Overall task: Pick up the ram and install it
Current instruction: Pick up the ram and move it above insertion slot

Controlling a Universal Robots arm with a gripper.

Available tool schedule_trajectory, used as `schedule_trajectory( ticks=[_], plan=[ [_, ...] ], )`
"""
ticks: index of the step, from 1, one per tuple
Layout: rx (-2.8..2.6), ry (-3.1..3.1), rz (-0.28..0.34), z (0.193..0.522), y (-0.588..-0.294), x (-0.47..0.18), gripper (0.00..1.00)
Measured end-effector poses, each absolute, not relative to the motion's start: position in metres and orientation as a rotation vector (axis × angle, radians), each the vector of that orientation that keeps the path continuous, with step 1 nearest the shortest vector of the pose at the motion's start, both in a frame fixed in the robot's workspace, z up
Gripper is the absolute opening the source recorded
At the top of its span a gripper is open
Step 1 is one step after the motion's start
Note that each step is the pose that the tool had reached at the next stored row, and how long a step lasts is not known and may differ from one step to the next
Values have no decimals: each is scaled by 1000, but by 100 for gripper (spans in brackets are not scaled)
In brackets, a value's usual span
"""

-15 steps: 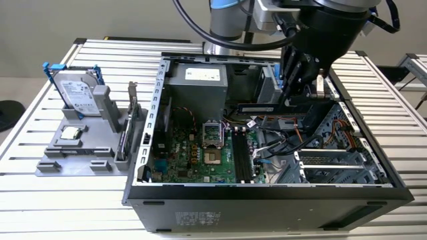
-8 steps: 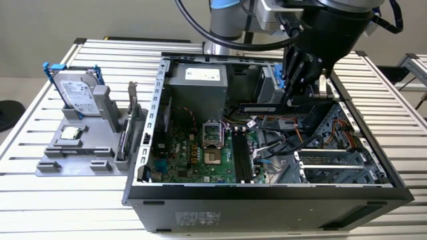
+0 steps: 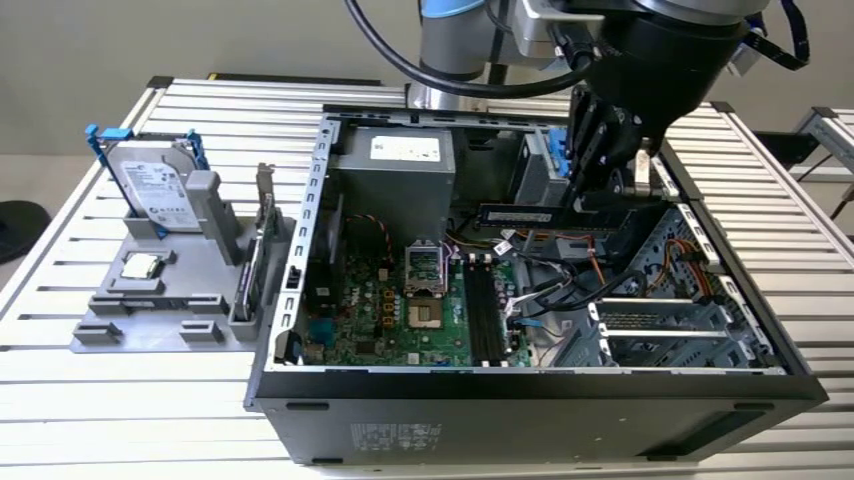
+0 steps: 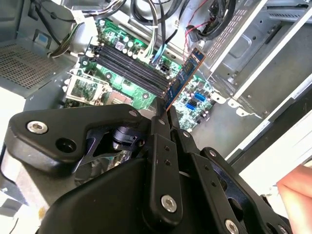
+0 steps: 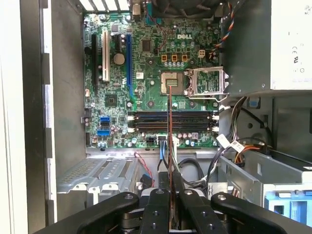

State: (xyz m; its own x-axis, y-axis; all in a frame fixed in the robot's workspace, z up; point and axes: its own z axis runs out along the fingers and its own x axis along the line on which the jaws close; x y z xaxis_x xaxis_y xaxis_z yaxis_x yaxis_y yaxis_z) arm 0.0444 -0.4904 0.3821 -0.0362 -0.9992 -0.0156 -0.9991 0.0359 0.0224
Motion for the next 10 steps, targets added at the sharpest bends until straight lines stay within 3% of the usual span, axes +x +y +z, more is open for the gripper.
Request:
schedule_trajectory(
  ticks=[10],
  plan=[
    [2178,-2258,-42,382,-483,44,0]
  ],
)
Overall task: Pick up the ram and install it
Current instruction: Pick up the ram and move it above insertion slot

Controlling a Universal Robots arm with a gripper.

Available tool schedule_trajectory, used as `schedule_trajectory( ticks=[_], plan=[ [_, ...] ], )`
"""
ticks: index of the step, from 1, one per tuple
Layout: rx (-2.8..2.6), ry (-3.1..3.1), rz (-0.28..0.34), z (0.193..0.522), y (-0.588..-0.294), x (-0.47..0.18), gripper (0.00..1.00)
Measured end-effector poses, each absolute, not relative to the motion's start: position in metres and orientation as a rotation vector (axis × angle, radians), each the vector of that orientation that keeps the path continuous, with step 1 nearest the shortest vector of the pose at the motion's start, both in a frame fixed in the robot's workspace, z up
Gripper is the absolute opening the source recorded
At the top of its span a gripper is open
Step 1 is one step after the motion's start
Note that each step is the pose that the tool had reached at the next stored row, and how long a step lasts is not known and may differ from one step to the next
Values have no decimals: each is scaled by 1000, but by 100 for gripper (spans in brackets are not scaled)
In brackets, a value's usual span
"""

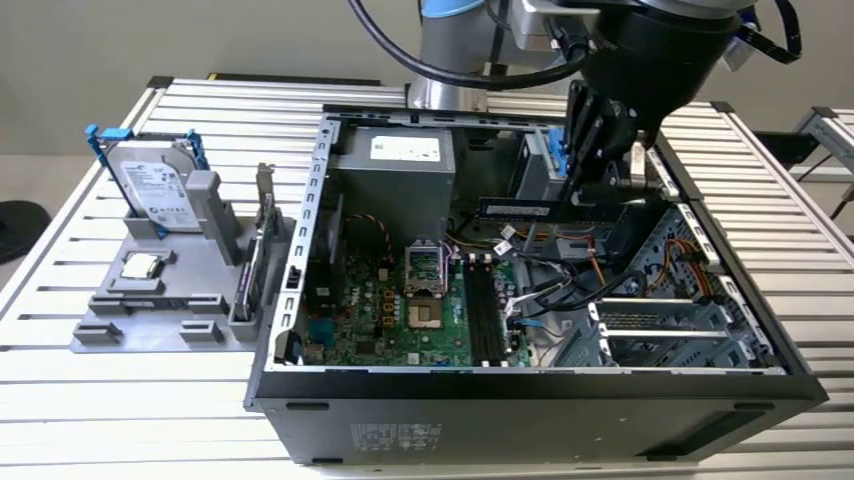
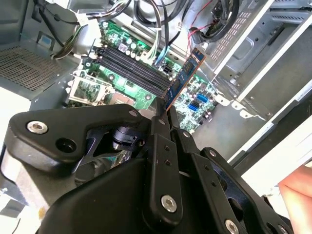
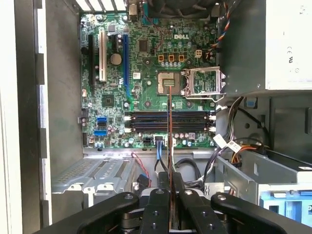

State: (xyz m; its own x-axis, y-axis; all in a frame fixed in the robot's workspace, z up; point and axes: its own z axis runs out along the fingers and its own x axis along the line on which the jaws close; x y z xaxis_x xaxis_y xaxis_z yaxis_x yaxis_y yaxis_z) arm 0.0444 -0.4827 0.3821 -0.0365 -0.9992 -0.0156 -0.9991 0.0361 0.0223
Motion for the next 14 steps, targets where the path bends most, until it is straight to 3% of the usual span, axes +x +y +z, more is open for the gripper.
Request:
schedule_trajectory(
  ticks=[14],
  plan=[
    [2177,-2258,-42,382,-468,44,0]
  ],
)
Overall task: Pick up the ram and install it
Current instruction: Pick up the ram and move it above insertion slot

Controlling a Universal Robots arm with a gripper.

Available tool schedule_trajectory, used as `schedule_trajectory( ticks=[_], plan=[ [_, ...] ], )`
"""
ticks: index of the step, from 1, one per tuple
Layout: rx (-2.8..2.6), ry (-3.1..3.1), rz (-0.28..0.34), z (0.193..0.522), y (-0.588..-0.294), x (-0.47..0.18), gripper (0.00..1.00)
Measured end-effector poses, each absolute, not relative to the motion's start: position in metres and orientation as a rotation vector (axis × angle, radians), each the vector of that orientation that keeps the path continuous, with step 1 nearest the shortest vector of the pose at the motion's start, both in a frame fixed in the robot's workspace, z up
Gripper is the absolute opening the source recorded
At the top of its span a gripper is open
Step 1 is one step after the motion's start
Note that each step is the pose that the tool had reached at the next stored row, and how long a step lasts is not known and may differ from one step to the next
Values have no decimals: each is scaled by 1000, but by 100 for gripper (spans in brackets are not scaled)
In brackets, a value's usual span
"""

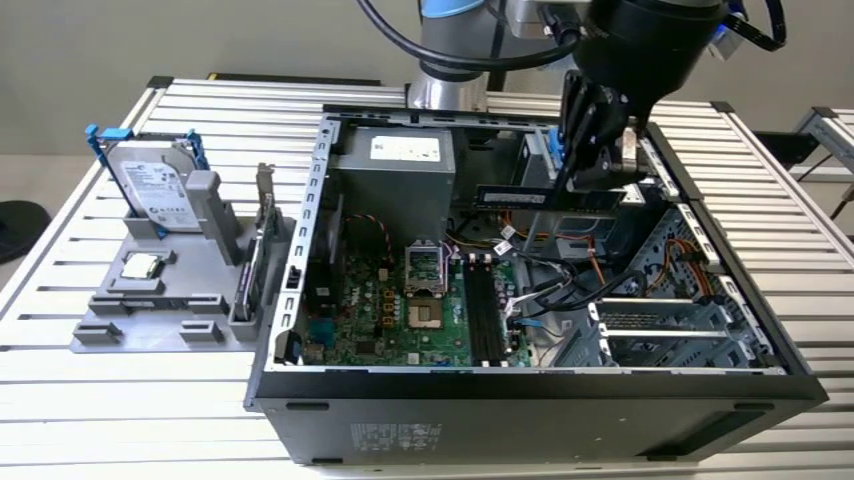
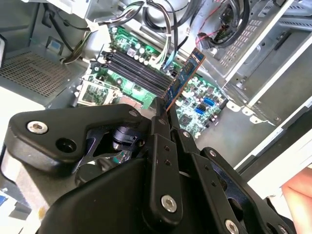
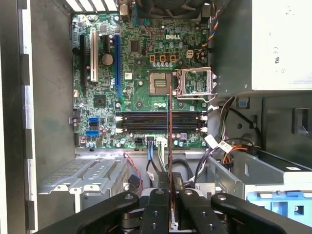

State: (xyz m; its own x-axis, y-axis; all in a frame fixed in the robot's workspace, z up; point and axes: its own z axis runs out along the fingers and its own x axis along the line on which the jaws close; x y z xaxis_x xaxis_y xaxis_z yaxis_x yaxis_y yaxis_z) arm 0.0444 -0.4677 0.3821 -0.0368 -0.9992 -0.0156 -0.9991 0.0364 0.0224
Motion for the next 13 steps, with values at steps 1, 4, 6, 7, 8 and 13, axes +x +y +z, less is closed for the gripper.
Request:
schedule_trajectory(
  ticks=[1,4,6,7,8,13],
  plan=[
    [2177,-2258,-42,382,-467,44,0],
    [2177,-2259,-42,382,-464,44,0],
    [2177,-2259,-42,382,-462,44,0],
    [2177,-2259,-42,382,-461,44,0],
    [2177,-2259,-42,382,-460,44,0],
    [2177,-2259,-42,382,-455,44,0]
  ],
)
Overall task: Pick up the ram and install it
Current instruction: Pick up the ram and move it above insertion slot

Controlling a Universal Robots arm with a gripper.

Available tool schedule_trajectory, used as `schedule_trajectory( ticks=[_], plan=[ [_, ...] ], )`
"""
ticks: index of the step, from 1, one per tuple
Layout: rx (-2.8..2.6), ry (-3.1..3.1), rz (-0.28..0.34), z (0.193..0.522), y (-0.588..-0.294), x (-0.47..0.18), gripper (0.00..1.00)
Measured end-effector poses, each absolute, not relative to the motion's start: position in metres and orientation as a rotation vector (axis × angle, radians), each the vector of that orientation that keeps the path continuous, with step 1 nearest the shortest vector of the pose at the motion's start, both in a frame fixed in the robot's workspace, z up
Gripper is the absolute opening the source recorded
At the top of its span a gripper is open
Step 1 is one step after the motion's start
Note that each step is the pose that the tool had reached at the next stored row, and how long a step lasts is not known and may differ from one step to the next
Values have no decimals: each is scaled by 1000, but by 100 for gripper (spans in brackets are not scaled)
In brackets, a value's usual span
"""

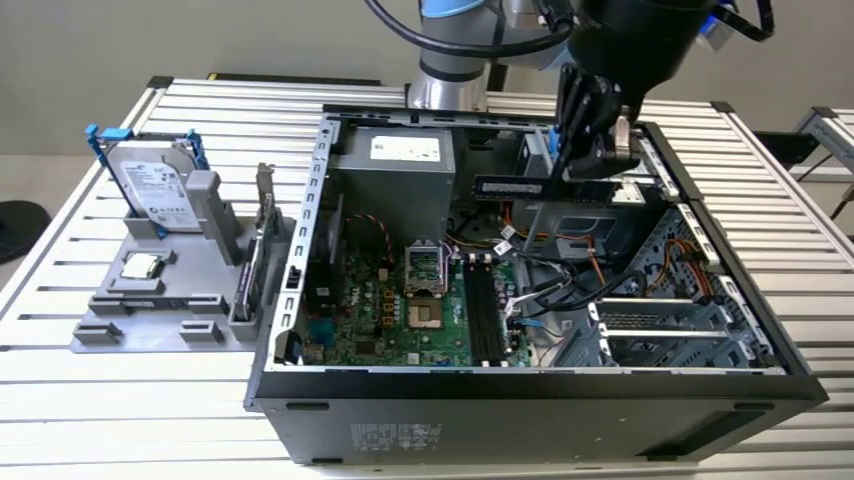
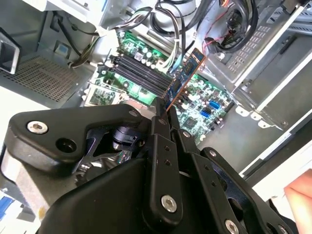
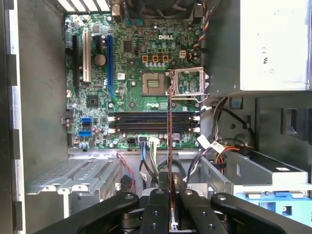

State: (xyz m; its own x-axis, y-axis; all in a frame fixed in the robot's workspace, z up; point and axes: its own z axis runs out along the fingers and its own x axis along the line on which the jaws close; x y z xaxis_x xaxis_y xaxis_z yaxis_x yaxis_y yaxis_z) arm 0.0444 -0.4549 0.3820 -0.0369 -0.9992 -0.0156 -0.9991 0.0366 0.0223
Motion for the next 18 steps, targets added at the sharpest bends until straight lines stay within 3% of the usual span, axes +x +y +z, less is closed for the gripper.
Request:
schedule_trajectory(
  ticks=[18],
  plan=[
    [2177,-2259,-42,382,-436,44,0]
  ],
)
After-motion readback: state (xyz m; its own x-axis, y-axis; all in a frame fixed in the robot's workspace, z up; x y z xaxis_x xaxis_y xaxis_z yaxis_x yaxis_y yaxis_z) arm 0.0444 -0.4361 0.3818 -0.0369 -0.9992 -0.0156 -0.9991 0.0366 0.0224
